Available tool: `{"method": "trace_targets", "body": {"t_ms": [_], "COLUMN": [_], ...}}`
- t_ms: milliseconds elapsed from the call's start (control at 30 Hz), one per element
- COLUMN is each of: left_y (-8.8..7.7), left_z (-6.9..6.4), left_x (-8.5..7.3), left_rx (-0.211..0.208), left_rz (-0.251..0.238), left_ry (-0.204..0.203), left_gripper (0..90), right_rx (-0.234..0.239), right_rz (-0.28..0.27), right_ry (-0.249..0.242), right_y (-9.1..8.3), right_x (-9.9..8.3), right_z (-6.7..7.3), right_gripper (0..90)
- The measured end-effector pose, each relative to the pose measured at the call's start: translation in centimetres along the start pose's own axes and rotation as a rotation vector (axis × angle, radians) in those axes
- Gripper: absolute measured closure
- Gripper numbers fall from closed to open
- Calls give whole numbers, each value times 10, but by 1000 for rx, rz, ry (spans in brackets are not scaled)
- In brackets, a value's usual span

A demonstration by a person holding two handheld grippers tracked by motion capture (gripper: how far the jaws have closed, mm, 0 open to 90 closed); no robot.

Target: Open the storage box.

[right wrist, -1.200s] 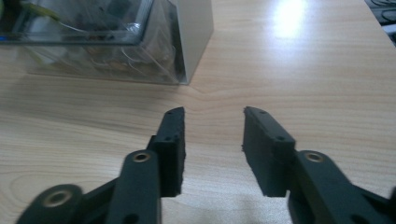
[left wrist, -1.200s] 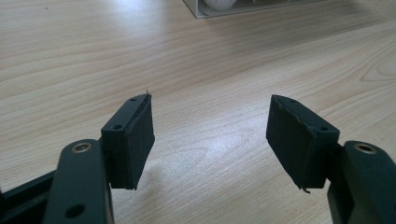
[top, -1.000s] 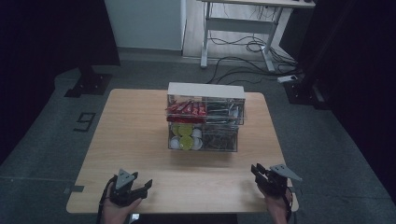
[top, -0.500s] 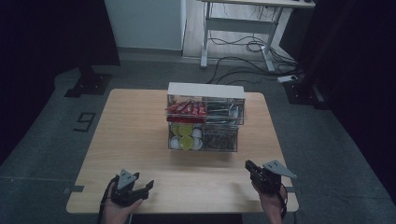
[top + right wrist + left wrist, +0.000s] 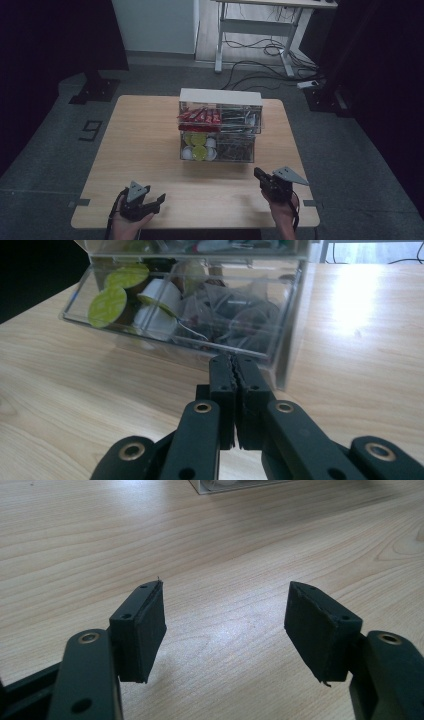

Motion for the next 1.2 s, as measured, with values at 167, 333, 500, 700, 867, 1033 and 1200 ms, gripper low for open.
{"method": "trace_targets", "body": {"t_ms": [167, 333, 500, 700, 867, 1033, 1200], "left_y": [0, -3, -2, 0, 1, 4, 4], "left_z": [1, 3, 3, 0, 0, -3, -5], "left_x": [1, 1, 1, 1, -1, -2, -3], "left_rx": [4, 11, 14, 9, 9, 2, -1], "left_rz": [-5, -12, -7, -5, -1, 10, 12], "left_ry": [-4, -12, -10, -5, -8, -1, 5], "left_gripper": [328, 327, 326, 325, 325, 325, 324], "right_rx": [21, 56, 83, 105, 113, 114, 111], "right_rz": [-10, 7, 17, 16, 19, 33, 53], "right_ry": [5, -21, -16, -15, -19, -8, -8], "right_y": [8, 30, 43, 51, 54, 57, 62], "right_x": [8, 10, 11, 15, 13, 5, -2], "right_z": [10, 29, 40, 50, 53, 52, 52], "right_gripper": [874, 879, 879, 879, 879, 880, 879]}}
Point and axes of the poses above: each handheld gripper's, and its own axes: y roughly forward along the jaws, x roughly out of its top, z roughly to its left, the point moved 8 cm from there along y, roughly forward along the jaws, and after that the axes turned 3 degrees about -x, right-handed, at the moved point
